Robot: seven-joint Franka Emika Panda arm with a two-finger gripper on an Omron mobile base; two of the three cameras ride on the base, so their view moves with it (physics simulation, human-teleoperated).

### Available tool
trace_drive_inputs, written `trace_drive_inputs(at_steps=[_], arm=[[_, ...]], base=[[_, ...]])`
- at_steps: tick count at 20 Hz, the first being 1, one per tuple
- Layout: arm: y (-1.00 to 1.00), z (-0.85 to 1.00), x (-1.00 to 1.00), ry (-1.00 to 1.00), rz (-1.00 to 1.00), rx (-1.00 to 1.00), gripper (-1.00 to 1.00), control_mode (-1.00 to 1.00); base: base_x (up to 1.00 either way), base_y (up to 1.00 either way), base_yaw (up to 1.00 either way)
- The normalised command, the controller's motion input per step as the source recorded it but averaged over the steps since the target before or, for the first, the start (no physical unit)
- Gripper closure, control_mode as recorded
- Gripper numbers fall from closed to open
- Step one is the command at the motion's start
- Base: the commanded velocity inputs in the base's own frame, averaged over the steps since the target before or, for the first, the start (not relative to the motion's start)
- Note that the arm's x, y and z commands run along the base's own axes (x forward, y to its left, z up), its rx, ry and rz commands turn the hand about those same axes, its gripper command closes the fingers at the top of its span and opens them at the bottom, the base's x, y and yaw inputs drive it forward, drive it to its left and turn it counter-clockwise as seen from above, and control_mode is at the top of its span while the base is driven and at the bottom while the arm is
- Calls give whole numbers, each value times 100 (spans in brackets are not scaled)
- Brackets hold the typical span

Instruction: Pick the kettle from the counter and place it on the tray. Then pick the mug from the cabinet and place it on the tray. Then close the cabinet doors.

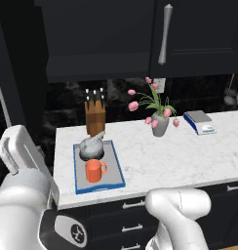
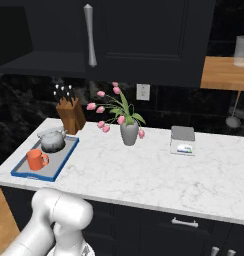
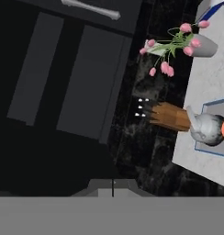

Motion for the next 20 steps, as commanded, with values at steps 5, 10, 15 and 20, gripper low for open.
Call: trace_drive_inputs(at_steps=[5, 10, 15, 20], arm=[[41, 0, -53, -6, -12, -1, 100, -100], [42, 0, -32, -1, -14, -1, 100, -100], [53, -5, -6, 0, -12, -2, 100, -100], [66, -27, 69, 0, -13, -1, 100, -100]], base=[[0, 0, 0], [0, 0, 0], [0, 0, 0], [0, 0, 0]])
